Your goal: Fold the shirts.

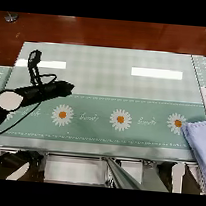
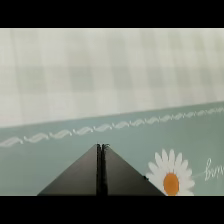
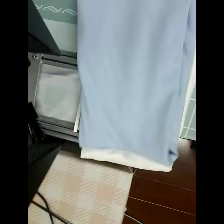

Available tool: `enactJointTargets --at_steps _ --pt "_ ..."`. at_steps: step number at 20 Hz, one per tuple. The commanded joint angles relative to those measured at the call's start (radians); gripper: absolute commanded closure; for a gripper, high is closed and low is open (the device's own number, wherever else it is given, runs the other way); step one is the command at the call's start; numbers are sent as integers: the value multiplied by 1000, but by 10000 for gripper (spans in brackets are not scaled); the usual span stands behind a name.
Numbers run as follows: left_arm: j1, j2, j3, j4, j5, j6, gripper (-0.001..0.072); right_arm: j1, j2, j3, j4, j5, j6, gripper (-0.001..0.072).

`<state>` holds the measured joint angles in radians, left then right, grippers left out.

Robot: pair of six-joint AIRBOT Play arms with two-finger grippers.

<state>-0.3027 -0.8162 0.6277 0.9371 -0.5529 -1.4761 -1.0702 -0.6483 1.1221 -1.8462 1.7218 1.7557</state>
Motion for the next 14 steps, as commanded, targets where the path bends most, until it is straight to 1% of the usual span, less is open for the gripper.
enactJointTargets --at_steps 1,2,3,4,5,6,7,8,9,10,11,12,13,14 --pt "53 0 20 1 108 43 684 -6 -73 44 185 -73 -79 106" --pt "94 -3 41 -1 116 39 684 -6 -127 89 349 -93 -85 218" --pt "138 -10 84 -7 113 40 684 -5 -182 134 547 -120 -86 395" --pt "175 -26 154 -12 87 44 684 21 -238 179 783 -164 -115 680" --pt "193 -49 245 -14 30 73 684 79 -284 216 975 -224 -171 695" --pt "191 -85 361 -14 -61 135 685 177 -324 252 1095 -303 -208 695" --pt "175 -126 469 -13 -148 174 686 319 -357 285 1138 -404 -257 695" --pt "157 -165 564 -11 -222 180 686 473 -378 303 1115 -501 -280 695" --pt "135 -204 642 -10 -282 151 686 651 -397 303 1077 -586 -303 695" --pt "112 -232 682 -1 -330 130 686 838 -421 303 1017 -619 -342 695" --pt "81 -250 690 69 -362 105 686 1010 -451 303 891 -632 -361 695" --pt "52 -268 668 195 -389 24 686 1172 -494 303 653 -619 -270 695" --pt "31 -286 627 301 -418 -64 686 1282 -548 297 418 -571 -129 697" --pt "25 -304 573 363 -439 -130 685 1356 -610 280 244 -518 -41 697"
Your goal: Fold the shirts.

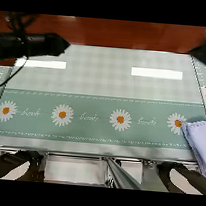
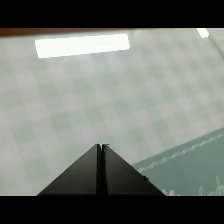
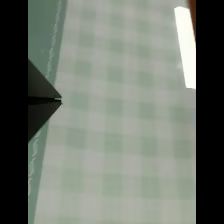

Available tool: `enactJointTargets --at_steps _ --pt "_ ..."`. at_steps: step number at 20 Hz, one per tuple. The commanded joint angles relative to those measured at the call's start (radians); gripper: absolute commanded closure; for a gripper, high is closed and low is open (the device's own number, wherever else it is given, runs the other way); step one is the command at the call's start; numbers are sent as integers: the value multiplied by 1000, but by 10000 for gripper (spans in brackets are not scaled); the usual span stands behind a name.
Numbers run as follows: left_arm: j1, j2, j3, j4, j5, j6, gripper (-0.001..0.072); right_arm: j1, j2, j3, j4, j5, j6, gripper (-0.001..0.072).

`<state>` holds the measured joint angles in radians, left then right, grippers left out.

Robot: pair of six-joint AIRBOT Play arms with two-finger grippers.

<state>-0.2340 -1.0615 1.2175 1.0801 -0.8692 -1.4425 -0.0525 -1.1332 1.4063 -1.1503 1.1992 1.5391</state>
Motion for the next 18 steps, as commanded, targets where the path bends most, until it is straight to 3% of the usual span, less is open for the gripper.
enactJointTargets --at_steps 1,6,10,18 --pt "-42 -76 -80 238 -138 -175 685 367 -177 -27 -528 29 192 697" --pt "26 -108 -193 264 -115 -164 685 246 -303 -108 -514 36 324 697" --pt "79 -111 -193 263 -138 -166 684 144 -304 -116 -478 22 323 695" --pt "78 -116 -193 263 -130 -167 684 130 -302 -116 -482 31 325 695"
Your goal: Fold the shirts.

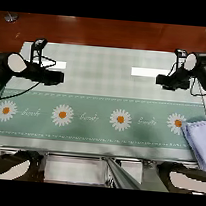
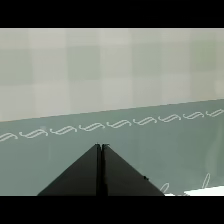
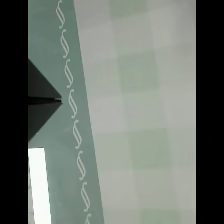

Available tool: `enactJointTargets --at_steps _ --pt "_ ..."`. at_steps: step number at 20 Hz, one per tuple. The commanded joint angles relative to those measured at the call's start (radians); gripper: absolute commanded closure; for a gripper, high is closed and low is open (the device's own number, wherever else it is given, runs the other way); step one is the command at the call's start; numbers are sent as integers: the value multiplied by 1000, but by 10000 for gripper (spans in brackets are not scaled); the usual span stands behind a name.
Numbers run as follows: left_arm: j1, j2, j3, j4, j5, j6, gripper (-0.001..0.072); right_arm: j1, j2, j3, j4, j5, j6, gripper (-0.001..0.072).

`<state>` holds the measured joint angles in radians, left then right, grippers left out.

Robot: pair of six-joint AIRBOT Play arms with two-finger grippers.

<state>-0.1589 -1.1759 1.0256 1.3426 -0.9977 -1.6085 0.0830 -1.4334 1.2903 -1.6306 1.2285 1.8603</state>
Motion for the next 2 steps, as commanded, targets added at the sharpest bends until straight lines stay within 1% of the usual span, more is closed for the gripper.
enactJointTargets --at_steps 1,2 --pt "3 -2 -1 1 -1 -2 684 -5 -2 0 -2 1 4 695" --pt "3 -2 -1 1 -1 -2 684 -5 -2 0 -2 1 4 696"
